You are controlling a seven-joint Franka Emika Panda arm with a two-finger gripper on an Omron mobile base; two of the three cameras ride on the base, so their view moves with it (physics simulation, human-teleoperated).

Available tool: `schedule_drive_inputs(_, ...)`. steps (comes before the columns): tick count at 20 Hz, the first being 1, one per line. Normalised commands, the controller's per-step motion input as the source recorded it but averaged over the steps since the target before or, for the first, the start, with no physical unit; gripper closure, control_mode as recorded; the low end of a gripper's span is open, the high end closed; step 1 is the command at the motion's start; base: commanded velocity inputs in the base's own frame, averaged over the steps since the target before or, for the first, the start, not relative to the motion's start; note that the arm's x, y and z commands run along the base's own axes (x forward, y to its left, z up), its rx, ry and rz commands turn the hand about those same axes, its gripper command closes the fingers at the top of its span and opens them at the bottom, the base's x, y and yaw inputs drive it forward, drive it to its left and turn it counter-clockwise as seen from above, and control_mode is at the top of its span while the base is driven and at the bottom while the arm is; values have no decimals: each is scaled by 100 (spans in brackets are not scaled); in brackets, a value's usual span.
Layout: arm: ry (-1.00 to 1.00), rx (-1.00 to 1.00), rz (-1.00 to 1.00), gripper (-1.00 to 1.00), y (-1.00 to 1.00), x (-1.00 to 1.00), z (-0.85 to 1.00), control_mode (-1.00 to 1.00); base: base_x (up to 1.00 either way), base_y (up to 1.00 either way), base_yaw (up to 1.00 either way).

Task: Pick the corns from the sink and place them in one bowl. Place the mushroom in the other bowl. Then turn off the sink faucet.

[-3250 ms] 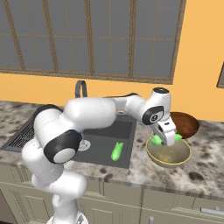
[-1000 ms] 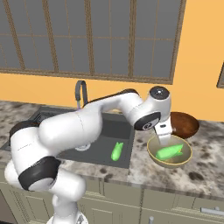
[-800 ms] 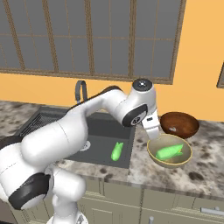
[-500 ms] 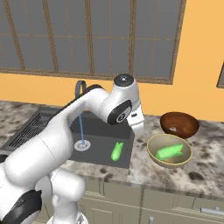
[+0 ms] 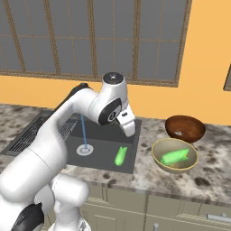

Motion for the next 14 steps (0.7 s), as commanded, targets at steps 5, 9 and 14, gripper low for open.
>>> schedule_drive_inputs(5, 4, -3, 13, -100, 59, 0, -10, -100, 0, 0, 0)
schedule_drive_inputs(9, 6, -11, 4, -100, 71, 0, -29, -100, 0, 0, 0)
schedule_drive_inputs(14, 5, -13, 5, -100, 41, 0, -49, -100, 0, 0, 0)
